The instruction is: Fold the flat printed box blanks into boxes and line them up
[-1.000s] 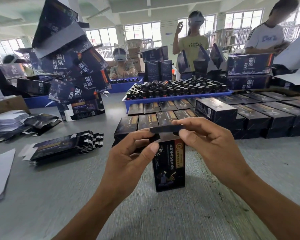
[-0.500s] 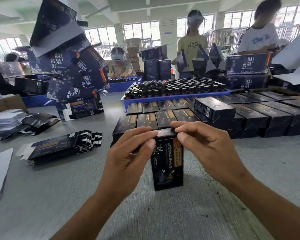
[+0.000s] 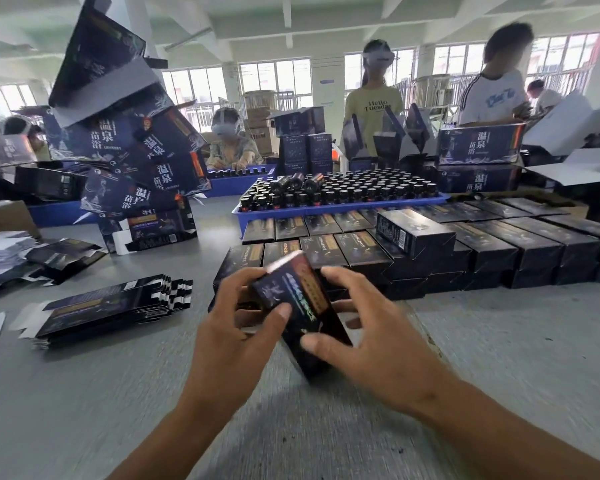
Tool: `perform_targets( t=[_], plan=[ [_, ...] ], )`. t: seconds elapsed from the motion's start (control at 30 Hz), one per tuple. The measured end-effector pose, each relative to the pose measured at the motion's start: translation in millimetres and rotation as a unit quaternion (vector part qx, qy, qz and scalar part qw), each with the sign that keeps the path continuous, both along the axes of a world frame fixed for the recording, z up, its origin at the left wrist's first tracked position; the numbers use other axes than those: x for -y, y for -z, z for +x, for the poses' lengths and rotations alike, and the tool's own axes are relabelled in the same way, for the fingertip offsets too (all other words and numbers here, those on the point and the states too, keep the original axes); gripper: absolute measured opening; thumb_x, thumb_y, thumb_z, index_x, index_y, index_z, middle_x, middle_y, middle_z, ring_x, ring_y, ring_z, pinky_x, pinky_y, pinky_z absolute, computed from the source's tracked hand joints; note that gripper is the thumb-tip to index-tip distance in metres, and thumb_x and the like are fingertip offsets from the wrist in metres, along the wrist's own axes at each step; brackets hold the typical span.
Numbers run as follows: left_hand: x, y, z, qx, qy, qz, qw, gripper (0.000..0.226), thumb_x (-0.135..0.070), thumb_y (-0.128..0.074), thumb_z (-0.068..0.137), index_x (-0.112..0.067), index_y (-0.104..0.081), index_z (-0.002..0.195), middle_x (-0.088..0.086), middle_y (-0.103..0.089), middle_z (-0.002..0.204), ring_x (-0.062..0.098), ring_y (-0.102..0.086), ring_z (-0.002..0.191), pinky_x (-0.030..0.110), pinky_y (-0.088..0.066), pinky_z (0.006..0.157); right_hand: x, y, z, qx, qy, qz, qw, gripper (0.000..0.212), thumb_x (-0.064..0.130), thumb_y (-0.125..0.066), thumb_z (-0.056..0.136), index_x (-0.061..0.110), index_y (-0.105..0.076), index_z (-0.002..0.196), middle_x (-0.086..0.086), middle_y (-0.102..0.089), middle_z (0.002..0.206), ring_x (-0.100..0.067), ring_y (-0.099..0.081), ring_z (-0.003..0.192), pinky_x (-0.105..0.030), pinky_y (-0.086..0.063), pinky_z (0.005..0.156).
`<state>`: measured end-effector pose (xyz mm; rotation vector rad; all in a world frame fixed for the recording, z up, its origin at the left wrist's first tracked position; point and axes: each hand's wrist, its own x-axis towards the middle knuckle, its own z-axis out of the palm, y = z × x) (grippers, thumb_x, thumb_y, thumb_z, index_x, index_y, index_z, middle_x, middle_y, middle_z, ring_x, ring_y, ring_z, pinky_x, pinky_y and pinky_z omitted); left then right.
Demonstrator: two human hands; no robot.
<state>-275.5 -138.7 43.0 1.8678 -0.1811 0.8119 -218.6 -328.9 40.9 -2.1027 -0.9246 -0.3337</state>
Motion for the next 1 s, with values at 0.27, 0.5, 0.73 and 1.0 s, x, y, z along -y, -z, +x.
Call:
perform_targets(
  t=[0.27, 0.5, 0.73, 1.0],
  plan=[
    [3, -1, 5, -0.025, 0.016, -0.182, 0.983, 0.047, -0.048, -0.066, 0.078, -0.043, -0.047, 0.120, -0.004, -0.075, 0.104, 0.022, -0.076, 0.082, 0.029, -0.060, 0.059, -4, -1, -8, 0.139, 0.072, -0.059, 0.986, 0.066, 0.057, -0.060, 0.081, 0.038, -0.030, 0.136, 0.009, -0.036, 0.151, -0.012, -0.052, 0.123, -0.034, -0.055, 0.096],
    [12, 31, 7, -0.179, 0.059, 0.239, 0.953, 0.057, -0.053, -0.060, 0.092, -0.078, -0.020, 0.125, -0.034, -0.053, 0.111, 0.001, -0.063, 0.086, 0.021, -0.054, 0.077, 36, -51, 69, 0.124, 0.300, 0.031, 0.945, 0.048, 0.054, -0.066, 0.085, 0.031, -0.043, 0.120, -0.001, -0.047, 0.136, -0.021, -0.057, 0.108, -0.034, -0.049, 0.080],
    [9, 31, 12, -0.188, 0.078, 0.249, 0.947, 0.049, -0.062, -0.057, 0.087, -0.071, -0.030, 0.127, -0.032, -0.058, 0.104, -0.002, -0.061, 0.086, 0.019, -0.051, 0.079, 57, -68, 138, 0.032, 0.426, -0.125, 0.895, 0.055, 0.054, -0.054, 0.094, 0.021, -0.048, 0.136, -0.013, -0.043, 0.147, -0.039, -0.052, 0.125, -0.053, -0.045, 0.101],
    [12, 28, 15, -0.192, 0.054, 0.290, 0.936, 0.042, -0.065, -0.057, 0.089, -0.072, -0.026, 0.117, -0.030, -0.062, 0.098, -0.014, -0.056, 0.093, 0.006, -0.045, 0.084, 57, -55, 138, 0.036, 0.408, -0.136, 0.902, 0.069, 0.066, -0.054, 0.090, 0.026, -0.040, 0.144, -0.011, -0.029, 0.159, -0.038, -0.044, 0.135, -0.053, -0.041, 0.103]
  ],
)
